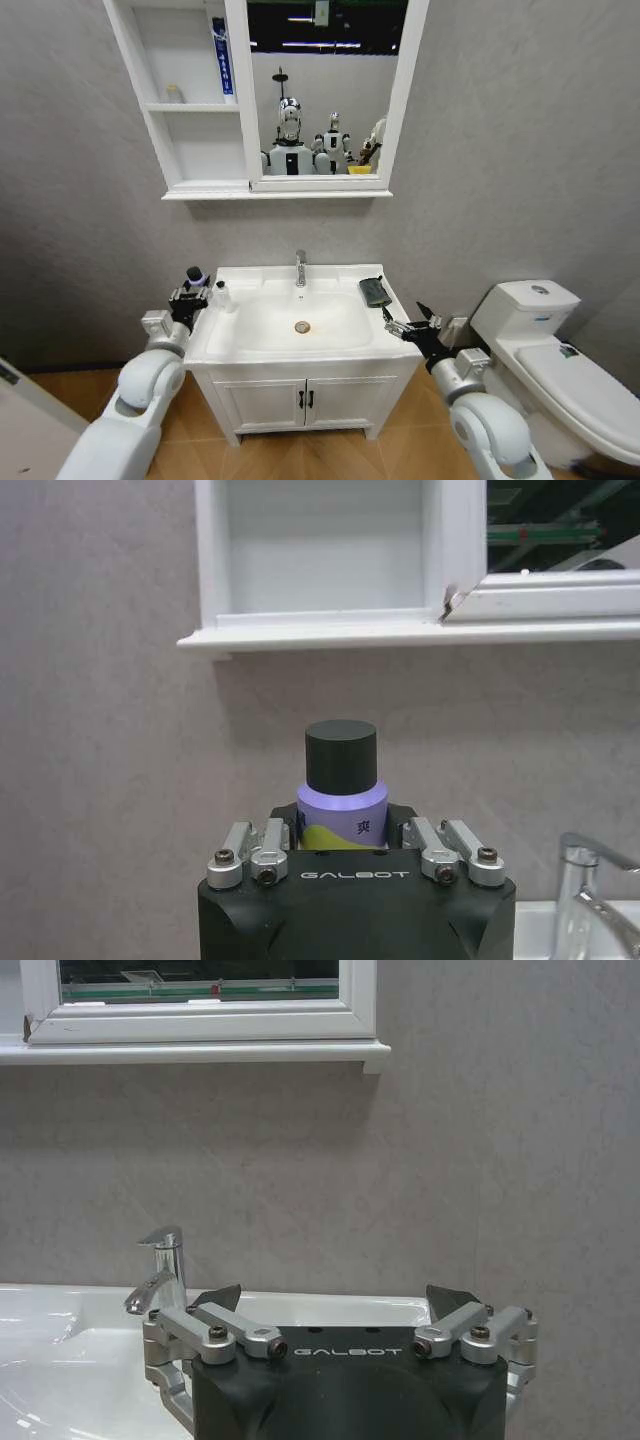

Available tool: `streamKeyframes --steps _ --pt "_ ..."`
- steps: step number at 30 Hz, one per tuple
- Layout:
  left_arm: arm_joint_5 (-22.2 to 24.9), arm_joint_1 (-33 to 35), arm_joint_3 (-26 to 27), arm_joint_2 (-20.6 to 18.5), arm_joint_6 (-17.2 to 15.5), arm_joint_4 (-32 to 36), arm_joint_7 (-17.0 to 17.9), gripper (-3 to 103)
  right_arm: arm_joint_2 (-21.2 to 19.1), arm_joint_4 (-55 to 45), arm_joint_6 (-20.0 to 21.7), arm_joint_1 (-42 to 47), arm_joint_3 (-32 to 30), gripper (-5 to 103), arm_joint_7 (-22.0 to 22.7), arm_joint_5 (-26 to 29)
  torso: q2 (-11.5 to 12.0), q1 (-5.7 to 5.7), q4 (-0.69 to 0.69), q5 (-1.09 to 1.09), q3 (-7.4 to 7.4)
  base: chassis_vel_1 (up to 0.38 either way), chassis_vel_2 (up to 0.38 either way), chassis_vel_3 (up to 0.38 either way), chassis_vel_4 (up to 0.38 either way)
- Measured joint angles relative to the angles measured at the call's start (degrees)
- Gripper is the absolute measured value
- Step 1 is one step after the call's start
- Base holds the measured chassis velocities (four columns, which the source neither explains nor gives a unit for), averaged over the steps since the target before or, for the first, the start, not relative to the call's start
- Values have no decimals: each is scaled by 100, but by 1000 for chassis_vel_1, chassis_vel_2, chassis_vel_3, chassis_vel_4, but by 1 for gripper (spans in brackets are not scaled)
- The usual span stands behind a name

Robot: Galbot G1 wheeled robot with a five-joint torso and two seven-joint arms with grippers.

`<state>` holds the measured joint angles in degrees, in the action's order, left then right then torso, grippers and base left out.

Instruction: Move facial cleanser and shampoo from washbasin to cabinet, then wipe washbasin with towel.

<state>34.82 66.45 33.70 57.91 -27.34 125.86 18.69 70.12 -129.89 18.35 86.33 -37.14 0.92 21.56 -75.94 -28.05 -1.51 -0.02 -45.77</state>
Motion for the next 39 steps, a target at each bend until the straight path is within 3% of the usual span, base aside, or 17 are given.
streamKeyframes --steps 1,2,4,5,8,9,11,13,17,18,27,32,39 --pt "293 -220 -1 -210 -266 127 114 43 1 11 0 1 3 100 -5 -8 0 0 1 -2 0 0 0 0 0" --pt "293 -220 -1 -210 -266 127 114 43 1 11 0 1 3 100 -5 -8 0 0 1 -2 0 0 0 0 0" --pt "872 -710 -39 -635 -706 236 384 43 5 35 -9 3 9 100 -13 -23 0 0 0 1 0 0 0 0 0" --pt "872 -710 -39 -635 -706 236 384 43 5 35 -9 3 9 100 -13 -23 0 0 0 1 0 0 0 0 0" --pt "1570 -1539 -211 -1173 -1078 55 603 43 8 76 -25 2 21 100 -29 -44 0 0 1 1 0 0 0 0 0" --pt "1570 -1539 -211 -1173 -1078 55 603 43 8 76 -25 2 21 100 -29 -44 0 0 1 1 0 0 0 0 0" --pt "1849 -2326 -534 -1458 -1145 -365 626 43 45 141 -61 -3 35 100 -66 -84 0 0 0 -1 0 0 0 0 0" --pt "1935 -2667 -709 -1529 -1159 -573 631 43 78 185 -81 -9 45 100 -90 -111 0 0 1 1 -1 0 0 0 0" --pt "2160 -3401 -1139 -1559 -1226 -958 726 43 147 282 -129 -30 73 100 -126 -187 1 -1 1 -2 -1 0 0 0 0" --pt "2251 -3969 -1468 -1513 -1279 -1231 761 43 167 312 -142 -49 76 100 -138 -201 0 0 1 0 -1 0 0 0 0" --pt "2207 -5787 -2646 -1021 -1390 -2642 670 43 43 351 -153 -82 -24 100 -138 -119 1 -1 0 0 -1 0 0 0 0" --pt "1642 -6339 -2825 -677 -1416 -3424 328 43 18 369 -162 -89 -36 100 -132 -112 1 -1 0 -2 -1 0 0 0 0" --pt "1216 -6804 -2793 -457 -1430 -4049 77 43 -23 368 -160 -147 8 100 -122 -91 1 -1 2 0 -1 0 0 0 0"
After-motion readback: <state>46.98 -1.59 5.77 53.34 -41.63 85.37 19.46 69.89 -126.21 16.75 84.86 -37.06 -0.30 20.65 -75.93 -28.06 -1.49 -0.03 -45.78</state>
